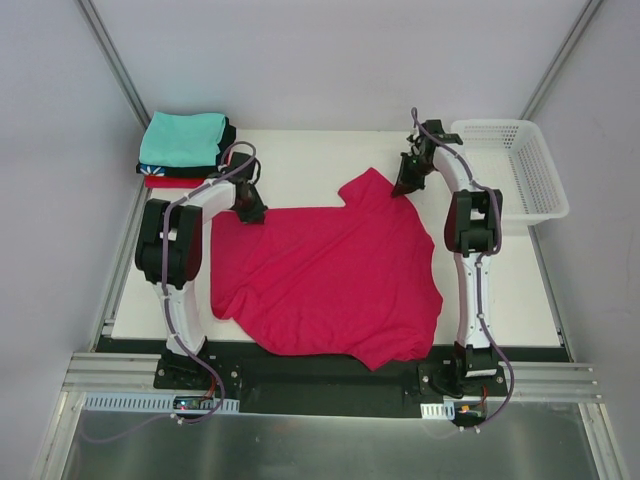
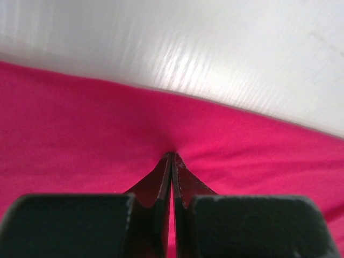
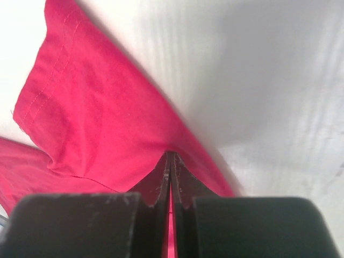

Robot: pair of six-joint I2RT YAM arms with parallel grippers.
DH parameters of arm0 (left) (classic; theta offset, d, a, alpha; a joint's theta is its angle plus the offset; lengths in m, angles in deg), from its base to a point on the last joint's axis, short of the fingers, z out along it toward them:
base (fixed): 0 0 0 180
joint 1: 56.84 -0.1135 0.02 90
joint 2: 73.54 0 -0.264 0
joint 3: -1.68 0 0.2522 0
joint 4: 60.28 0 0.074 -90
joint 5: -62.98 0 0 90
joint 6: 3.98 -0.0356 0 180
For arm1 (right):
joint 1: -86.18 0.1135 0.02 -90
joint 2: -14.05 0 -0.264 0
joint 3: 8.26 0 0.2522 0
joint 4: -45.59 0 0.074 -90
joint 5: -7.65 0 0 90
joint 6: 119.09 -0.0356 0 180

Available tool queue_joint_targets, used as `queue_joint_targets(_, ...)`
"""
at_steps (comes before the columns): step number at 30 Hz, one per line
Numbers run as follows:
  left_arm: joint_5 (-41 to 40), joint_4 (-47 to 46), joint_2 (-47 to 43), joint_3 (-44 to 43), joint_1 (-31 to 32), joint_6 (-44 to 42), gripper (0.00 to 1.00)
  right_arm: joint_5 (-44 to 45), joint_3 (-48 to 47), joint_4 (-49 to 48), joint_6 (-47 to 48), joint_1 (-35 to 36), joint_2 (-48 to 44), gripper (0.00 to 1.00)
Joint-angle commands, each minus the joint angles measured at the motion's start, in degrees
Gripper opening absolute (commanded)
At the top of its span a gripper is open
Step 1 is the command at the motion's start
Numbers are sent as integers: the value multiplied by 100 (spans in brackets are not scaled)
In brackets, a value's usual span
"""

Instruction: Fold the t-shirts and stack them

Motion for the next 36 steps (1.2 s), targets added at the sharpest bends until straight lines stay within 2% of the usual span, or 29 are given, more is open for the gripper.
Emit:
queue_joint_targets(1, 204, 126, 332, -620, 5, -190, 0, -58, -332, -12, 46, -226, 127, 1)
queue_joint_targets(9, 292, 301, 1035, -1736, 111, -278, 0, -260, -825, -82, -51, -287, 478, 1)
queue_joint_targets(18, 423, 407, 1396, -2519, 234, -410, 0, -619, -711, -311, -289, -349, 225, 1)
queue_joint_targets(20, 441, 398, 1335, -2573, 242, -428, 0, -752, -510, -416, -289, -332, -21, 10)
queue_joint_targets(22, 215, 381, 1020, -2459, 269, -524, 0, -841, 52, -617, -254, -288, -668, 26)
queue_joint_targets(23, 117, 372, 879, -2406, 286, -568, 0, -771, 185, -618, -158, -261, -925, 42)
queue_joint_targets(24, 55, 363, 564, -2353, 321, -629, 0, -666, 273, -592, -113, -218, -1137, 66)
queue_joint_targets(25, 2, 372, 379, -2240, 330, -760, 0, -621, 404, -522, -104, -200, -1574, 77)
queue_joint_targets(26, -85, 372, 194, -2178, 348, -840, 5, -569, 449, -461, 70, -174, -1770, 89)
queue_joint_targets(27, -225, 372, -217, -2090, 383, -919, 15, -438, 476, -356, 124, -104, -1954, 96)
queue_joint_targets(29, -367, 381, -649, -1739, 392, -1052, 21, -157, 677, -22, 256, 11, -2543, 96)
queue_joint_targets(31, -341, 390, -1300, -1275, 401, -1095, 32, 318, 1010, 189, 510, 283, -2947, 96)
queue_joint_targets(32, -341, 407, -1676, -1115, 401, -1104, 37, 807, 1317, 277, 581, 397, -3254, 96)
queue_joint_targets(35, -236, 512, -2196, -517, 409, -1201, 41, 1320, 2124, 436, 748, 871, -3720, 96)
queue_joint_targets(36, -140, 547, -2294, -359, 409, -1184, 45, 1713, 2320, 428, 740, 1108, -3775, 96)
